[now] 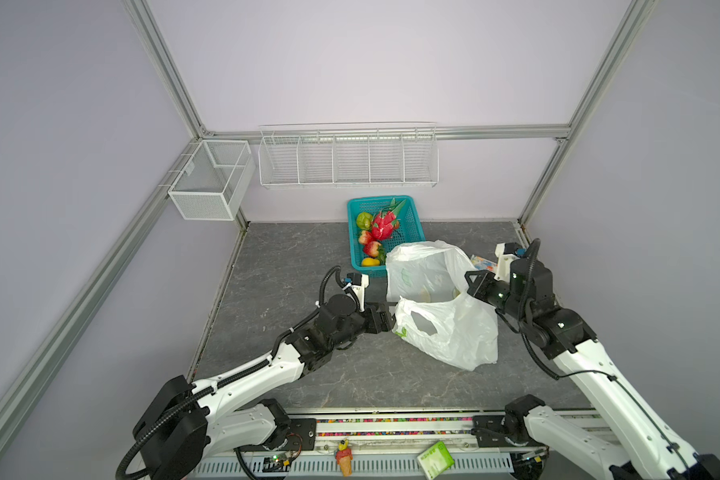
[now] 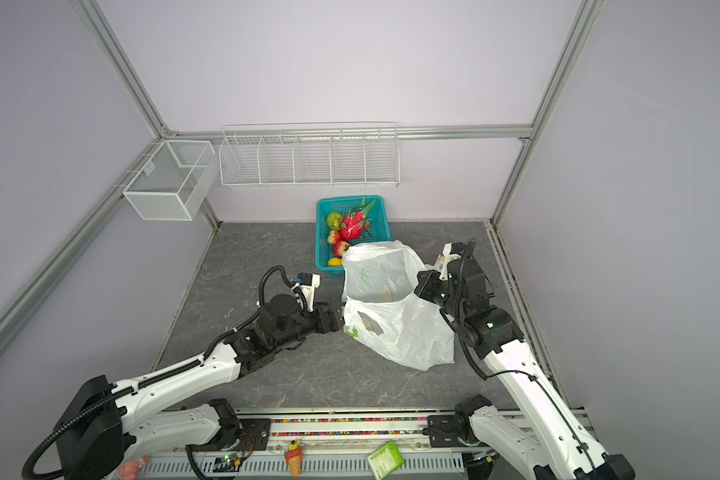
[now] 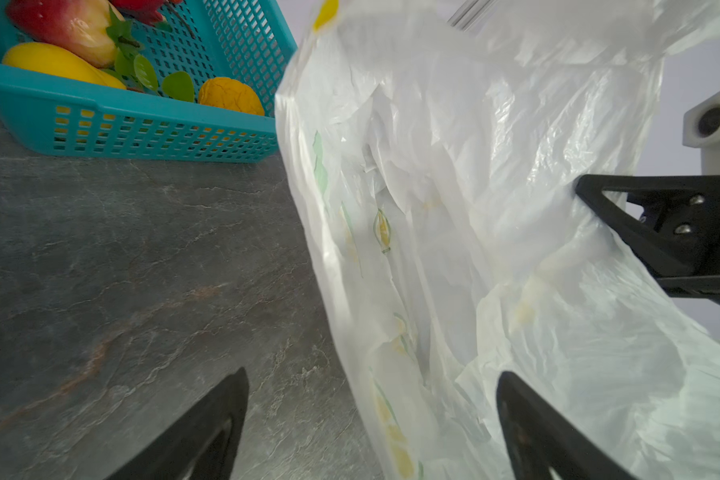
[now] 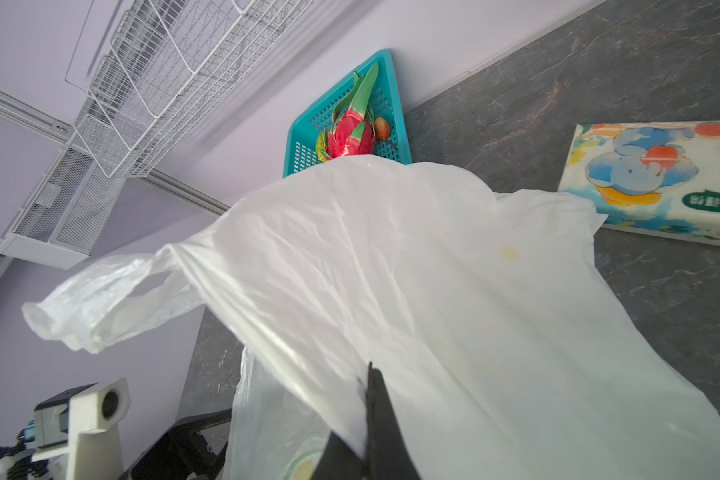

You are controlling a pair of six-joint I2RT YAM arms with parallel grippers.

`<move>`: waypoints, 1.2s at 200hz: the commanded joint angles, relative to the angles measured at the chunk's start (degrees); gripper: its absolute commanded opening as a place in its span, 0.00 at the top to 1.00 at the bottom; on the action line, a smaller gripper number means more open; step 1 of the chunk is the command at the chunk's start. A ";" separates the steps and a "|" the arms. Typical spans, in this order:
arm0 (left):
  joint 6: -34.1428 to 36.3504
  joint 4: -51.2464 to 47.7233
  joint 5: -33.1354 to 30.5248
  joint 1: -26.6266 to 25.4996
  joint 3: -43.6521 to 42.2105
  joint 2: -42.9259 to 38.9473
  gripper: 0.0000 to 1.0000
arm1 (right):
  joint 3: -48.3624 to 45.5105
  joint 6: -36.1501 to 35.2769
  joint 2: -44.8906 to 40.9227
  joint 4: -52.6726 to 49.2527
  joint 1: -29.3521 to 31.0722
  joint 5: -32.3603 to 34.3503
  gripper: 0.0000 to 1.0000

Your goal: Place the fake fruits into the plastic bag and tie a complex knot

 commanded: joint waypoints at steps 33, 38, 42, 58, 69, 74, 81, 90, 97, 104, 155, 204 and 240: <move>-3.09 2.09 -3.44 3.17 6.36 10.56 0.36 | 5.32 -6.97 0.47 -3.91 0.38 0.20 0.94; -3.61 3.55 -2.65 4.11 5.90 11.18 0.42 | 6.46 -9.24 0.41 -5.67 0.02 0.37 0.94; -3.92 4.58 -2.07 4.99 5.53 11.67 0.49 | 7.39 -11.23 0.43 -7.27 -0.34 0.32 0.94; -3.72 6.51 -0.14 7.38 4.25 13.27 0.66 | 11.24 -17.64 0.40 -14.34 -2.35 1.74 0.94; -2.18 6.11 0.16 7.78 3.54 13.80 0.72 | 12.90 -20.58 0.38 -17.60 -3.50 2.88 0.94; -1.49 6.01 0.43 7.73 3.29 13.92 0.72 | 13.31 -21.19 0.33 -18.41 -4.00 3.09 0.94; -1.09 6.53 1.65 7.72 2.98 14.27 0.72 | 13.16 -21.23 0.23 -18.34 -4.43 2.76 0.94; -0.52 8.29 3.63 7.72 2.69 14.60 0.70 | 11.94 -20.56 0.22 -16.56 -4.47 1.25 0.94; -0.33 9.62 5.35 7.64 2.54 14.64 0.67 | 10.98 -19.78 0.57 -14.80 -4.49 -0.64 0.94; -0.04 10.94 6.81 7.51 2.60 14.60 0.63 | 10.47 -19.39 1.39 -13.85 -4.47 -1.93 0.94; 10.39 2.57 9.87 7.33 5.33 8.62 0.32 | 15.71 -24.48 6.44 -20.02 -4.50 6.85 0.94; 18.58 -13.46 5.40 11.85 14.24 0.91 0.16 | 16.99 -25.96 8.00 -20.50 -4.55 14.07 0.94; 21.90 -22.04 3.86 18.13 27.40 11.44 0.15 | 16.08 -25.04 10.30 -17.52 -4.45 8.78 0.94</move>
